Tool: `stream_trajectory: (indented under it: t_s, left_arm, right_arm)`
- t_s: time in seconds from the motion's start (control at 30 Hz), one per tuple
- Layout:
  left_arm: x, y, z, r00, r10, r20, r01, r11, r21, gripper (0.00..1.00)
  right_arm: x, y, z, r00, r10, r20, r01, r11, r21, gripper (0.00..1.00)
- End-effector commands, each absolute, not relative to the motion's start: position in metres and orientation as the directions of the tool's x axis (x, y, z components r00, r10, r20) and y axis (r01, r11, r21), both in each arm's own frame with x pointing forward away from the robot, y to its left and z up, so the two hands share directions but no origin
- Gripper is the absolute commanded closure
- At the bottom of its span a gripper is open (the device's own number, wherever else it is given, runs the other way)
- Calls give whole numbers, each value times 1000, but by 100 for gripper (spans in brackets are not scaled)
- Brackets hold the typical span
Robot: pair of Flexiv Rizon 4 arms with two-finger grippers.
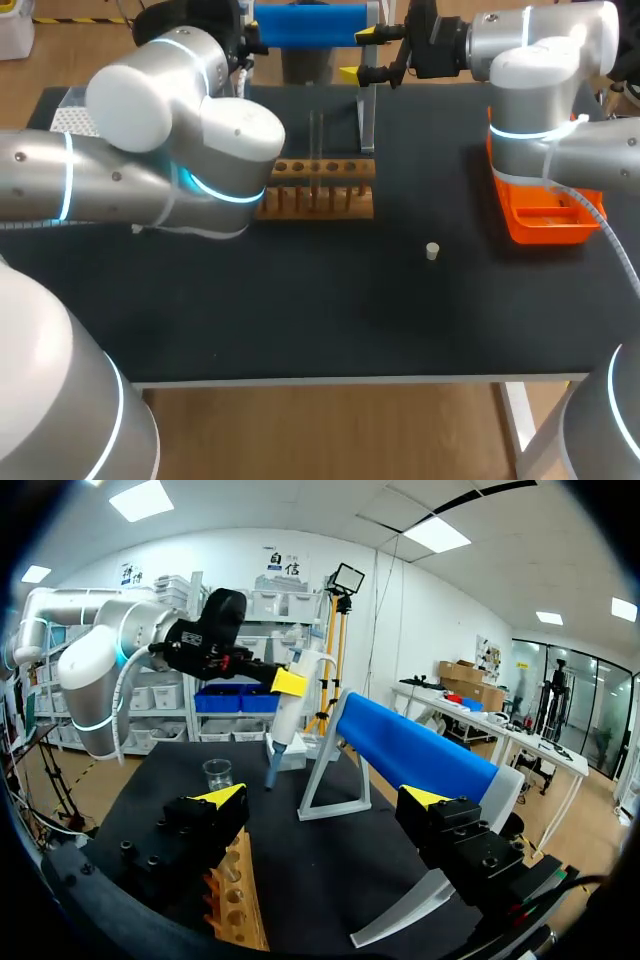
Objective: Invert the test tube, pick up the pipette, mount the tip to pipette, aspirate from beaker and dispense into the tube, eject the tip, return the pipette, and cap with the stopper.
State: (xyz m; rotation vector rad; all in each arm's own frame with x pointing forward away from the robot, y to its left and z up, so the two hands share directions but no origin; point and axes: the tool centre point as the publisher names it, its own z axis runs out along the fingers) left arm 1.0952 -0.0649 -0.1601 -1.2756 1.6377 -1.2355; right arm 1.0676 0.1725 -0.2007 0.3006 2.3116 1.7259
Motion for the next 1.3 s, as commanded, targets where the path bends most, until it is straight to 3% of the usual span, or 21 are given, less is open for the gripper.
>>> stream_trajectory:
  t_s: [0.03, 1.3]
  left_arm:
    - [1105, -66, -160, -250, -968, 23, -301, 55, -952, 100]
    - [1143, -59, -174, -140, -990, 18, -386, 38, -922, 100]
  right_arm:
    - [1066, 172, -200, -949, 308, -69, 21, 283, 959, 0]
    - [1066, 172, -200, -949, 308, -69, 21, 283, 959, 0]
